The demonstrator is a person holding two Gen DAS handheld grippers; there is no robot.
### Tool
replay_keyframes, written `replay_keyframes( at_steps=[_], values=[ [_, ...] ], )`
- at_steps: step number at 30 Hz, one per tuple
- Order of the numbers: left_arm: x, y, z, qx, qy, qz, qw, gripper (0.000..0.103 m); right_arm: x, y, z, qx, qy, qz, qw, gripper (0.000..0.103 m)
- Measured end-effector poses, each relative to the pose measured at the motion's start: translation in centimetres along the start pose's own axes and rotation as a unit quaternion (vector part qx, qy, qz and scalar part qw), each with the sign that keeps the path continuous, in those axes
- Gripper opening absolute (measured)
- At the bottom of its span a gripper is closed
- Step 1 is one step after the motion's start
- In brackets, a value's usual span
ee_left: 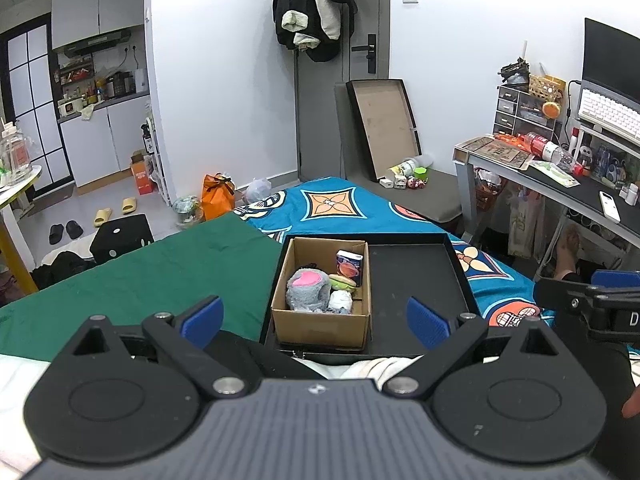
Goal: Organize soft objects
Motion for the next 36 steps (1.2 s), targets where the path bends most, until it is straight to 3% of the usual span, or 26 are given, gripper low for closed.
replay_keyframes(
  at_steps=[36],
  values=[
    [0.05,0.39,-0.10,-0.004,-0.010,-0.005,0.9999,0.098,-0.12,0.01,-0.09,-0.001,-0.009,-0.005,1.000,0.103]
  ],
)
Point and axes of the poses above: each gripper's, at about its wrist camera, not at the fingertips, and y roughly the way its jaws point, z to its right, x to its underside, the point moved 5 cm from there along y, roughly the way its jaws point, and after that the axes turned 10 degrees about z, right-handed, at the moved point
